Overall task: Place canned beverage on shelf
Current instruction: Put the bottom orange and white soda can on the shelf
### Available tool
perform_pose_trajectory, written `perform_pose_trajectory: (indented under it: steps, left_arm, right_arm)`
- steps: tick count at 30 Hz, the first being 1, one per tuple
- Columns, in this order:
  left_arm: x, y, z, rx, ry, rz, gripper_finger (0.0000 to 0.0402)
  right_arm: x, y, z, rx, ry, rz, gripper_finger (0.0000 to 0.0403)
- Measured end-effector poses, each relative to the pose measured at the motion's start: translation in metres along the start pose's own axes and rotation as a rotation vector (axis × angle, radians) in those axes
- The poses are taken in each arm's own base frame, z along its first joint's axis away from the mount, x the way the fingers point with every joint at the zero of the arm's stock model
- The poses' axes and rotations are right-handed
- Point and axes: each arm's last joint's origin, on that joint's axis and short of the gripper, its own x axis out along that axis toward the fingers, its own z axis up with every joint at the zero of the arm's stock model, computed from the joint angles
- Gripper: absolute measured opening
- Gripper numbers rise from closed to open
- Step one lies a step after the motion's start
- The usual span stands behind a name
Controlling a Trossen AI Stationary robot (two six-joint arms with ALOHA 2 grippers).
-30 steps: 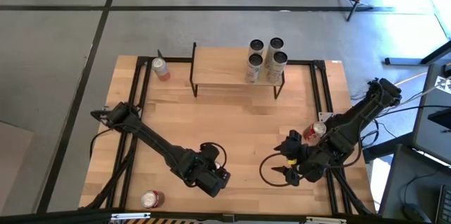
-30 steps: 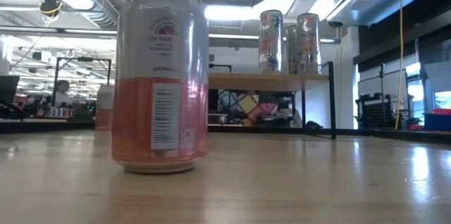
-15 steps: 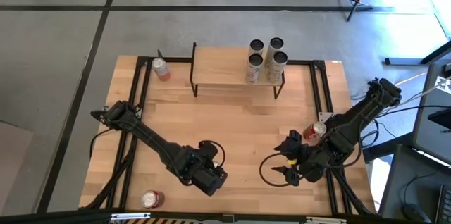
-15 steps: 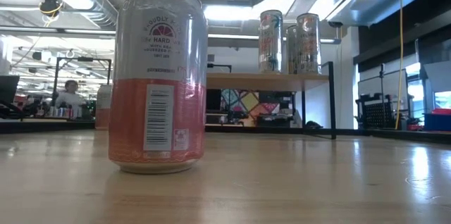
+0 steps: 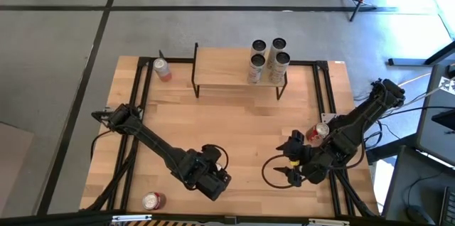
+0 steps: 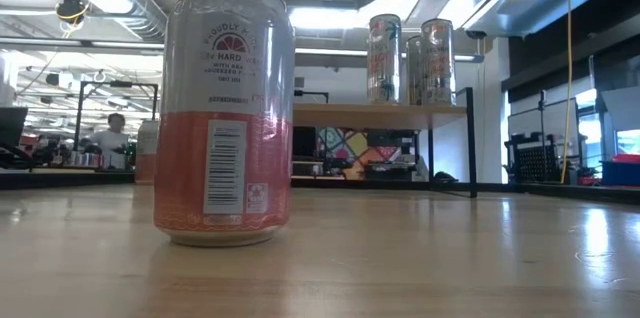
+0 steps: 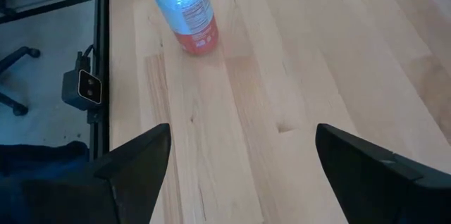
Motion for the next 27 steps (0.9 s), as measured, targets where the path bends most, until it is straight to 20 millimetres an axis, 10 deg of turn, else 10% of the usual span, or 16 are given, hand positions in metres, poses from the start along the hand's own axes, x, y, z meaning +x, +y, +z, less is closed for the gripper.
perform_pose_trajectory:
  steps: [17,27]
  left_arm:
    - [0.036,0.010,-0.016,0.080,0.067,-0.014,0.0315]
    - [0.043,0.009,-0.004,0.642,0.063,-0.059,0.0258]
  right_arm:
    - [0.000,0.000,0.000,-0.003,0.002,-0.004,0.0339]
    - [0.000,-0.001,0.000,-0.003,-0.004,-0.009,0.0339]
